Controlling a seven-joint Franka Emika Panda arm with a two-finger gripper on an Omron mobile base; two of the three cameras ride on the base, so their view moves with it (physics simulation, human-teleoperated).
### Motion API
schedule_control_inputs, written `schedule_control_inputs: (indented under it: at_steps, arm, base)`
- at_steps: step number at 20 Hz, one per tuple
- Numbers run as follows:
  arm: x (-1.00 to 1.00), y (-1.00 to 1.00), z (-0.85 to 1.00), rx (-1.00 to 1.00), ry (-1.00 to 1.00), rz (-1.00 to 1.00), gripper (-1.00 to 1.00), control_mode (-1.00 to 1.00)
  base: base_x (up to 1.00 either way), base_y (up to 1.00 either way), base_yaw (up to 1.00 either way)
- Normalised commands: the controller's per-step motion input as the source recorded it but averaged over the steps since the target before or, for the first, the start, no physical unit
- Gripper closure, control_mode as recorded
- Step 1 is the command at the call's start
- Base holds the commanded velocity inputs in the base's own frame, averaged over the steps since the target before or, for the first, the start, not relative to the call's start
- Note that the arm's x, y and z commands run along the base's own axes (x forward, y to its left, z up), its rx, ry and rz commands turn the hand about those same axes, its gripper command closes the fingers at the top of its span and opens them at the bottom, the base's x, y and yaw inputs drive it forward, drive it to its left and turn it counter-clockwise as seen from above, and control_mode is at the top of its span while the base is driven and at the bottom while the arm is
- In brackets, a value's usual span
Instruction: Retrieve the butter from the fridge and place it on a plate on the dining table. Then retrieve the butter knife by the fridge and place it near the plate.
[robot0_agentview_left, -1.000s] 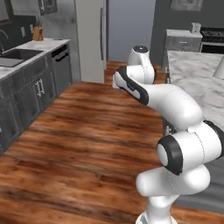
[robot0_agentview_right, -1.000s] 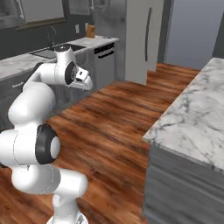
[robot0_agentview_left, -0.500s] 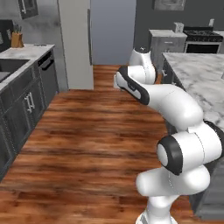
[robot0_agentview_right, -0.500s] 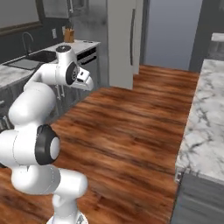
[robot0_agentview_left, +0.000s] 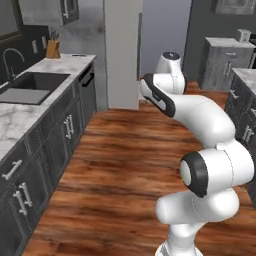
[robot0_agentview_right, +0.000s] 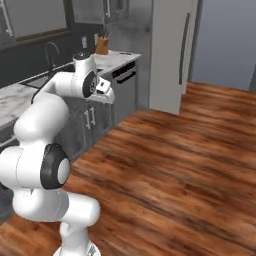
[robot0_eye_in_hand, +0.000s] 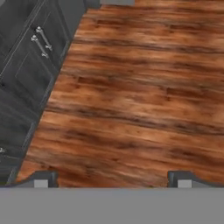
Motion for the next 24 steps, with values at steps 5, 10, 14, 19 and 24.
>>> schedule_control_inputs:
  at_steps: [5,10,14,19,24]
  arm:
    - [0.00,0.00,0.00,0.00,0.00,0.00,-1.00,1.00]
    - [0.00,0.00,0.00,0.00,0.00,0.00,-1.00,1.00]
    - [0.00,0.00,0.00,0.00,0.00,0.00,-1.00,1.00]
    - [0.00,0.00,0.00,0.00,0.00,0.00,-1.00,1.00]
    - [0.00,0.00,0.00,0.00,0.00,0.00,-1.00,1.00]
  base:
    - [1.00,0.15,0.38]
    - [1.00,-0.14,0.38]
    - [0.98,-0.60,0.31]
    - [0.95,-0.71,0.31]
    - [0.98,-0.75,0.31]
